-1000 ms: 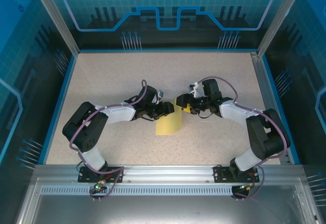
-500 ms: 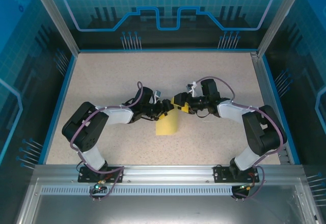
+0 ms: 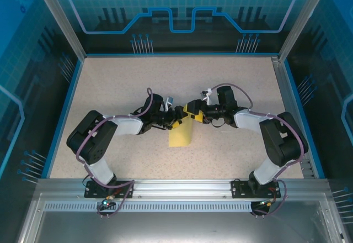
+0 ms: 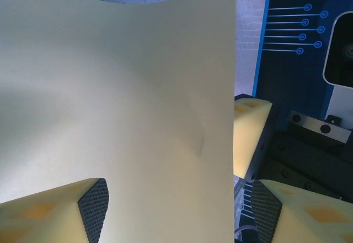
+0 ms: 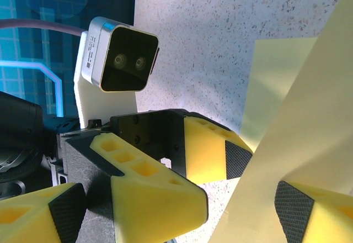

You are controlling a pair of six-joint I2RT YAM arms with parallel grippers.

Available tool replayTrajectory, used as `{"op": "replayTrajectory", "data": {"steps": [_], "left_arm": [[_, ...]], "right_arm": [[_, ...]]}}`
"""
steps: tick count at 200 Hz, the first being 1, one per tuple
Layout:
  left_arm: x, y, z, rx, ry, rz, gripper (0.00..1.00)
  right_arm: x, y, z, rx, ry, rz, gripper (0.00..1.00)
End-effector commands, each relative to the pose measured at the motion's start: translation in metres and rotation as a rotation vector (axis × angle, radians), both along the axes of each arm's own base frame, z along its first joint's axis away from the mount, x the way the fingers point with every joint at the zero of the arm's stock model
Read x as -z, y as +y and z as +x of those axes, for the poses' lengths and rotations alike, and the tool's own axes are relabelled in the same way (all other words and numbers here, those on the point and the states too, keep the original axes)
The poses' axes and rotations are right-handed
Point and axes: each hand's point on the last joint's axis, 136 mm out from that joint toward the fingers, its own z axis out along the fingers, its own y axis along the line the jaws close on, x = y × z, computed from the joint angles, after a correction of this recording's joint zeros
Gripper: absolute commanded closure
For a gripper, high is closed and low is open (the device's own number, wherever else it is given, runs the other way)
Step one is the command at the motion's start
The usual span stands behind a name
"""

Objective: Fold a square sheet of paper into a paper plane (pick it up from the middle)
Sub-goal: First fold the square sheet of paper in half at the center of the table.

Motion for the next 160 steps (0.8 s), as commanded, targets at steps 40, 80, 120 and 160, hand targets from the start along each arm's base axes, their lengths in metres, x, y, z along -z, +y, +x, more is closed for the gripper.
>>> {"op": "replayTrajectory", "data": {"steps": [40, 80, 120, 160], "left_arm": [[-0.014, -0.009, -0.004, 0.059, -0.031, -0.069, 0.36], [-0.01, -0.009, -0.008, 0.07, -0.021, -0.063, 0.43], [-0.001, -0.006, -0.009, 0.069, -0.004, -0.028, 0.54], [0.004, -0.006, -0.008, 0.072, 0.007, -0.015, 0.66]], "right_arm": [[0.01, 0.007, -0.004, -0.005, 0.035, 0.005, 0.08], [0.008, 0.009, -0.001, 0.0, 0.039, 0.019, 0.07], [0.011, 0.009, -0.001, 0.005, 0.048, 0.018, 0.07], [0.014, 0.009, -0.002, 0.004, 0.055, 0.016, 0.07]]}}
